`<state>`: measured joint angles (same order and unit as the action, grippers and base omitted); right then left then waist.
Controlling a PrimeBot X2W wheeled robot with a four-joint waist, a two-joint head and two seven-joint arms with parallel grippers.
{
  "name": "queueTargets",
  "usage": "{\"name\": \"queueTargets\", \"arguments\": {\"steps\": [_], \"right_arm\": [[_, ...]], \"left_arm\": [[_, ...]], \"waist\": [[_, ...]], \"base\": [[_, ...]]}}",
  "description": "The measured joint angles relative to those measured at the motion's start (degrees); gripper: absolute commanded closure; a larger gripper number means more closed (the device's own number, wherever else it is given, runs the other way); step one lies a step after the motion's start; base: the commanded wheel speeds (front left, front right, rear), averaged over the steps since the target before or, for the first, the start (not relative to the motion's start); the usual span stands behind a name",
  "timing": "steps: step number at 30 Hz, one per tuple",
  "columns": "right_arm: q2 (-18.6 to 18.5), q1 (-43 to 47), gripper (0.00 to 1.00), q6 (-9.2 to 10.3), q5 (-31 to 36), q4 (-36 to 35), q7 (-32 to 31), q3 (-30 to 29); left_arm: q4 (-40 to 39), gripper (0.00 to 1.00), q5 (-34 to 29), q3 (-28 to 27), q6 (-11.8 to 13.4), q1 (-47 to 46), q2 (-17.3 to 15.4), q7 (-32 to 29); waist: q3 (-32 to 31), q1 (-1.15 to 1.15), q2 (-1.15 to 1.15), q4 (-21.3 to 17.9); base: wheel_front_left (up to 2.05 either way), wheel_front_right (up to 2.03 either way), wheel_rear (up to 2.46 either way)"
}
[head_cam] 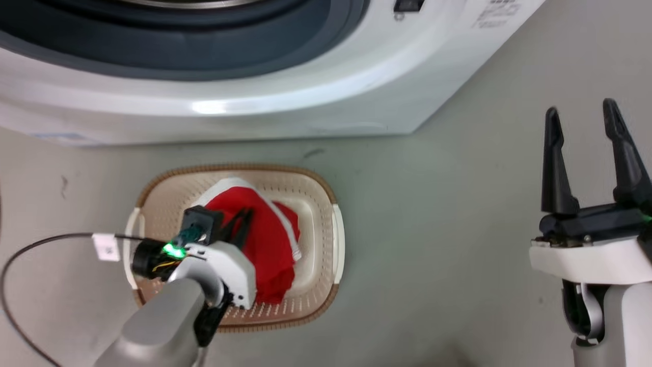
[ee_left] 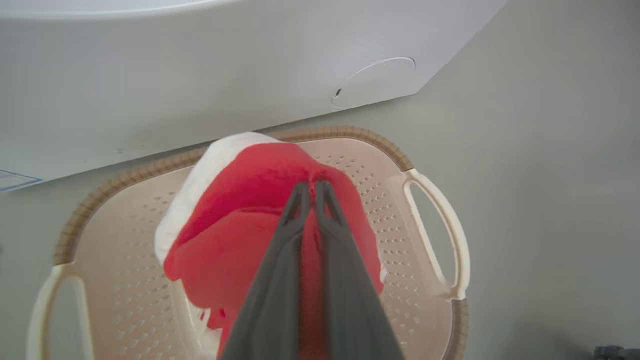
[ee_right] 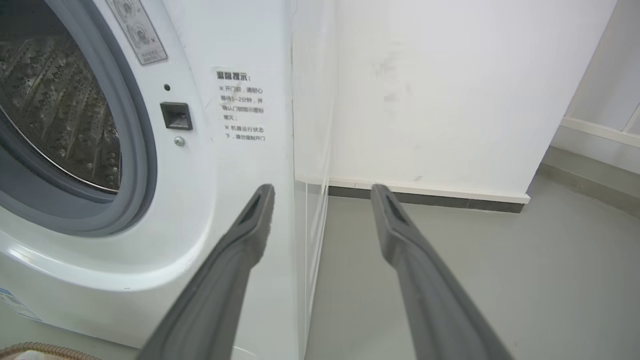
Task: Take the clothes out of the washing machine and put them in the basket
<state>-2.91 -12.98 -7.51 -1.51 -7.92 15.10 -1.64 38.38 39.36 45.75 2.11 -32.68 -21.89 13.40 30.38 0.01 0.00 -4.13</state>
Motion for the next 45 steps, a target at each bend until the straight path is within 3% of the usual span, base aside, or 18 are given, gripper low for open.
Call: {"name": "queueTargets", "arguments": {"steps": [5, 12, 23, 24, 25, 29, 31, 37, 45], "right_arm": [[0.0, -2.0, 0.00, -0.01, 0.0, -0.9, 0.0, 0.1], [0.0, -3.8, 0.00, -0.01, -0.1, -2.2, 0.0, -0.9], [0.0, -5.1, 0.00, 0.00, -0.2, -2.5, 0.0, -1.7], [0.0, -5.2, 0.00, 0.00, -0.2, -2.4, 0.0, -1.6], [0.0, -5.3, 0.00, 0.00, -0.2, -2.3, 0.0, -1.6], [0.0, -5.3, 0.00, 0.00, -0.3, -1.8, 0.0, -1.4], [0.0, -5.1, 0.00, 0.00, -0.3, -1.1, 0.0, -0.7], [0.0, -3.2, 0.00, 0.00, -0.3, -0.2, 0.0, 0.2], [0.0, 0.3, 0.00, 0.00, -0.3, 1.1, 0.0, 0.7]], "left_arm": [[13.0, 1.00, -0.4, 1.5, -3.3, -6.2, 5.4, -0.1], [26.6, 1.00, -1.3, 3.4, -5.7, -13.7, 10.9, -2.1], [34.4, 1.00, -2.8, 6.3, -6.6, -17.7, 14.2, -7.3], [34.5, 0.16, -2.5, 6.0, -6.4, -17.7, 14.2, -7.5], [34.7, 0.00, -2.2, 6.0, -6.4, -17.7, 14.2, -7.8], [35.0, 0.00, -1.7, 5.9, -6.6, -17.1, 14.5, -7.0], [35.1, 0.00, -0.4, 4.8, -6.7, -15.7, 14.8, -2.2], [33.1, 0.00, -0.5, 3.8, -6.6, -12.0, 14.0, 1.5], [16.3, 0.00, -4.7, -4.3, -1.8, -4.0, 10.8, 1.7]], "waist": [[5.5, 0.00, 0.00, -0.4], [12.2, 0.00, 0.00, -1.0], [17.4, 0.00, 0.00, -1.1], [17.3, 0.00, 0.00, -1.1], [17.1, 0.00, 0.00, -1.1], [15.6, -0.01, 0.00, -0.9], [13.0, -0.01, 0.00, -0.6], [7.7, -0.01, 0.00, -0.4], [-0.1, -0.02, 0.00, 0.7]], "base": [[0.00, 0.00, 0.00], [0.00, 0.00, 0.00], [0.00, 0.00, 0.00], [0.00, 0.00, 0.00], [0.00, 0.00, 0.00], [0.00, 0.00, 0.00], [0.00, 0.00, 0.00], [0.00, 0.00, 0.00], [0.00, 0.00, 0.00]]}}
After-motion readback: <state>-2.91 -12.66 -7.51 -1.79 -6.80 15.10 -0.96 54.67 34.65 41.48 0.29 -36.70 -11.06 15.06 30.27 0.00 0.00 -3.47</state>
